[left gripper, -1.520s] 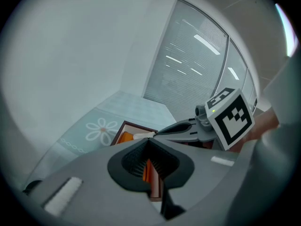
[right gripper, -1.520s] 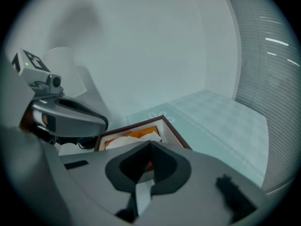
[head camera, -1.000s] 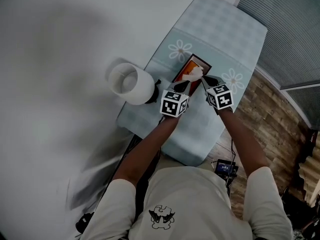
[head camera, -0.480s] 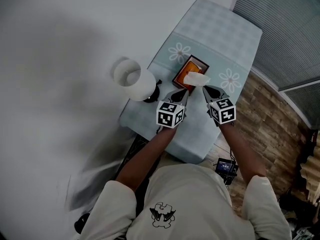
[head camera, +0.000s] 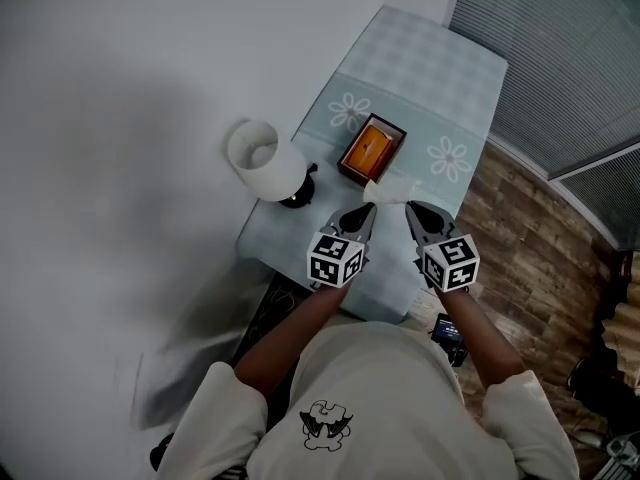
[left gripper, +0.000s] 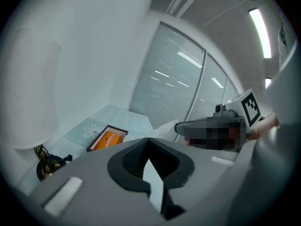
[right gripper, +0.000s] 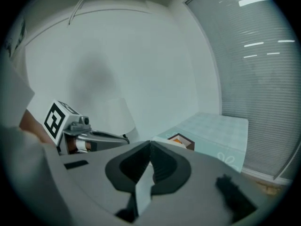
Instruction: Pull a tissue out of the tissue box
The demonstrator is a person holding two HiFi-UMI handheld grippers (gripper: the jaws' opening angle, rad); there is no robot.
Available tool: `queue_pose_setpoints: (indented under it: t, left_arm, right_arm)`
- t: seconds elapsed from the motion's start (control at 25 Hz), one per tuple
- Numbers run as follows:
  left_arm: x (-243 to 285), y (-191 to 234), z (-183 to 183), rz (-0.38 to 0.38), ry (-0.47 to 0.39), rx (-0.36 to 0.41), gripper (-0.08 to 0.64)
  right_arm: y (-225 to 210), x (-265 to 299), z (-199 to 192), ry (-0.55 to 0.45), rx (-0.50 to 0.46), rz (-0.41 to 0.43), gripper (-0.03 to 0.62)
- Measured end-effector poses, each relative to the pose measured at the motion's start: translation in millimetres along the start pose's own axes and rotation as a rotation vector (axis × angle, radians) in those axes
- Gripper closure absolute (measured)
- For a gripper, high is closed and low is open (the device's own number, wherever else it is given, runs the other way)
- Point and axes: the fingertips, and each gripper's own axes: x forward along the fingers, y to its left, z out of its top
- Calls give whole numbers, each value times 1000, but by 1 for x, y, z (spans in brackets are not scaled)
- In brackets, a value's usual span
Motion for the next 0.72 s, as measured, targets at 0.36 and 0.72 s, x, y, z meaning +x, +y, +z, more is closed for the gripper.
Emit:
queue_pose_setpoints:
  t: [0.36, 0.72]
  left_arm:
    - [-53, -28, -29, -7, -49, 22, 555]
    - [-56, -54, -26, -46, -78, 0, 555]
  right_arm:
    - [46, -64, -22, -58, 83, -35, 578]
    - [48, -82, -33, -72, 79, -62, 578]
